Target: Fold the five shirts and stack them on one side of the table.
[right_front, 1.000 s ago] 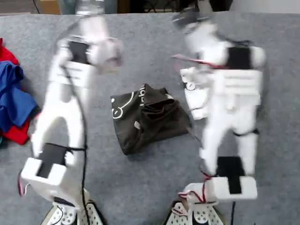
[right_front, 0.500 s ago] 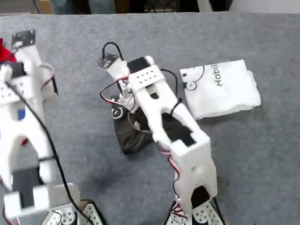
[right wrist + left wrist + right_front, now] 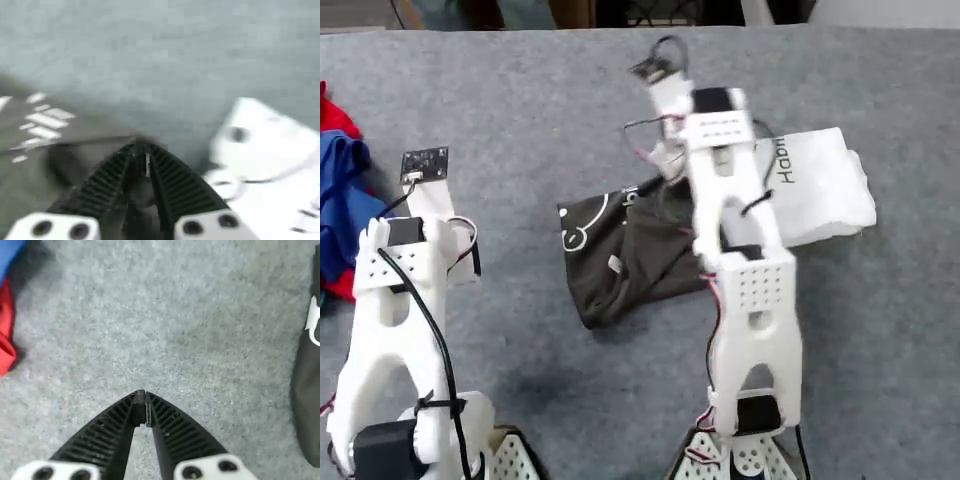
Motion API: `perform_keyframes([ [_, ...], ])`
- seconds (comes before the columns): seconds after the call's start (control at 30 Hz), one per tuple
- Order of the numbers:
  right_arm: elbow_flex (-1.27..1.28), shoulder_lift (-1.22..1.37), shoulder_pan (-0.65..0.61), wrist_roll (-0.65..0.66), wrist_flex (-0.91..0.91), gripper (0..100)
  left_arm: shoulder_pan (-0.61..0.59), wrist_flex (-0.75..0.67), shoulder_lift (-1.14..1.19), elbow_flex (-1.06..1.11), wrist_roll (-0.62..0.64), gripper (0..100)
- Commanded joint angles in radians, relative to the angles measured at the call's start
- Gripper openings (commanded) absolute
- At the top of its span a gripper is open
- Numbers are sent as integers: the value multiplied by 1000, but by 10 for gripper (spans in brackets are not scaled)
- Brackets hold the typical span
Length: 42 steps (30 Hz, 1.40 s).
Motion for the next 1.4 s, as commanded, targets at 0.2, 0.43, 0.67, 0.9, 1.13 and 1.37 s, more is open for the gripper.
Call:
perform_keyframes([
  [0.2, -495, 51, -57, -2, 198, 21, 10, -9, -34, 2, 3, 29],
  [0.43, -498, 47, -233, -11, 281, 19, 10, -9, -34, 54, 3, 29],
  [0.67, -151, -19, -290, -3, 279, 18, 22, -160, -34, 196, 3, 29],
  [0.9, 22, -30, -295, 32, 278, 18, 22, -394, -35, 394, 3, 29],
  [1.13, 134, -58, -229, 60, 281, 15, 22, -399, -38, 397, 2, 29],
  [1.37, 420, -280, -129, 68, 279, 14, 22, -399, -35, 397, 0, 29],
])
